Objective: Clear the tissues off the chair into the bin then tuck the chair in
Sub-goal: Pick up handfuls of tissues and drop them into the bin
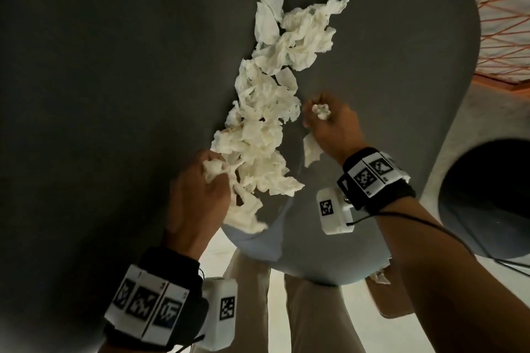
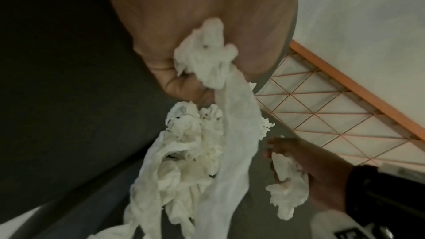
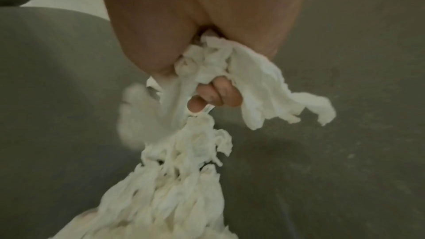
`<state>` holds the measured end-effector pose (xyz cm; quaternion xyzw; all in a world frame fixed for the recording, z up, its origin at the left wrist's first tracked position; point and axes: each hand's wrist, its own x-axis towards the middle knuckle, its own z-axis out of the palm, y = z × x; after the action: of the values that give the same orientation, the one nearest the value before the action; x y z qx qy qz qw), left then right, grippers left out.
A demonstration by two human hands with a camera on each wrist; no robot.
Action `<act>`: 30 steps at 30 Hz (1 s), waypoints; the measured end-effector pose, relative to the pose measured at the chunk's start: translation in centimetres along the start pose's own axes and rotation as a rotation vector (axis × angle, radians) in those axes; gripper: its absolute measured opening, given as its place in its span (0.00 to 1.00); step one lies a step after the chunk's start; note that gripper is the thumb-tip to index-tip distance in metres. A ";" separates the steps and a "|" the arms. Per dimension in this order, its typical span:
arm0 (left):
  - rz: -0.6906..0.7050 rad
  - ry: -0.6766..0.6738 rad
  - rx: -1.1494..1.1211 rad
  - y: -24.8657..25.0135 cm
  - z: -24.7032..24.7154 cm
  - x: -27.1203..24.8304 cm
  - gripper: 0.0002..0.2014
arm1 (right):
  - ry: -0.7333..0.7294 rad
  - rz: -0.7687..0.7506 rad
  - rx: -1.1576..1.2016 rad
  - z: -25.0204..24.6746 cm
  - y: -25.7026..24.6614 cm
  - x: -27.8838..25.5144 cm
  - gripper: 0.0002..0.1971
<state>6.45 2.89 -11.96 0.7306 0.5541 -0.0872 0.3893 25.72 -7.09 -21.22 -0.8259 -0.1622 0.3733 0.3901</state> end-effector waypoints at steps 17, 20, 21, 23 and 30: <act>-0.087 -0.011 0.194 0.0 4.0 4.0 0.21 | -0.172 -0.046 -0.455 5.9 -2.0 -1.8 0.16; -0.040 0.031 0.122 -0.2 4.3 3.9 0.14 | -0.131 -0.041 -0.383 4.8 -1.2 -2.3 0.18; -0.043 0.041 0.082 -0.3 4.2 3.8 0.13 | -0.113 -0.033 -0.360 4.5 -1.0 -2.5 0.19; -0.057 0.059 0.020 -0.7 4.1 3.4 0.12 | -0.090 0.006 -0.302 3.6 -0.6 -2.8 0.18; -0.074 0.044 0.039 -3.0 5.2 2.6 0.13 | 0.003 0.196 -0.065 0.6 -0.2 -4.5 0.26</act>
<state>6.32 1.60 -18.38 0.7188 0.5873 -0.0962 0.3594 22.30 -9.22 -19.11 -0.8506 -0.0921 0.4030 0.3249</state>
